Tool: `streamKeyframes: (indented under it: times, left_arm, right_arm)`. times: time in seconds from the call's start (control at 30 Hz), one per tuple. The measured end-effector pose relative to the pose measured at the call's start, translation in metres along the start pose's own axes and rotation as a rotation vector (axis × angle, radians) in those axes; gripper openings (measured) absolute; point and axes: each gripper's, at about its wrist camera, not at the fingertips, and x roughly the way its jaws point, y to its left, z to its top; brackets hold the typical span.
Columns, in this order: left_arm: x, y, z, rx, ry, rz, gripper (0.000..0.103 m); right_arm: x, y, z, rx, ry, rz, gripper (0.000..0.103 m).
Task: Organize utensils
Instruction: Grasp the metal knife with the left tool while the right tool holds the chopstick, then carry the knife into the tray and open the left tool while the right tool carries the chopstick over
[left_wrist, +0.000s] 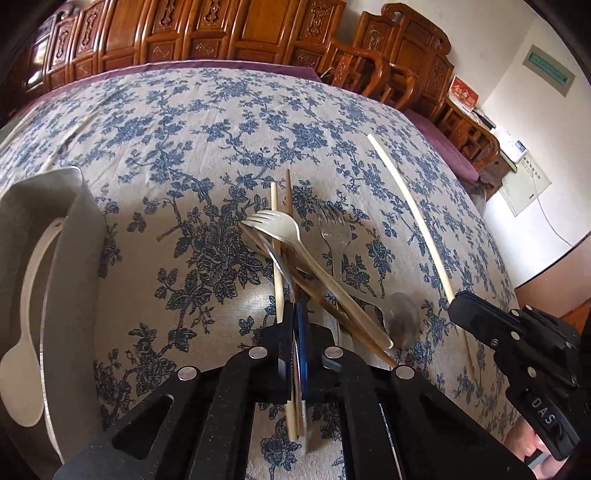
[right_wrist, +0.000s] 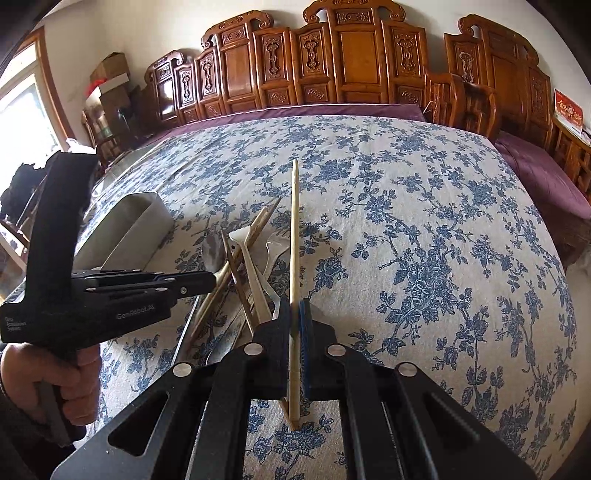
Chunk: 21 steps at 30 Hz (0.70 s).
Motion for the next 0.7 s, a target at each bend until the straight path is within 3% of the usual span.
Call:
streamKeyframes:
  times: [0.7]
  left_arm:
    - [-0.060,-0.004,0.001,0.095,-0.085,0.024,0.001]
  right_arm:
    - [-0.002,0.025,0.004,-0.046,-0.010,0.024,0.006]
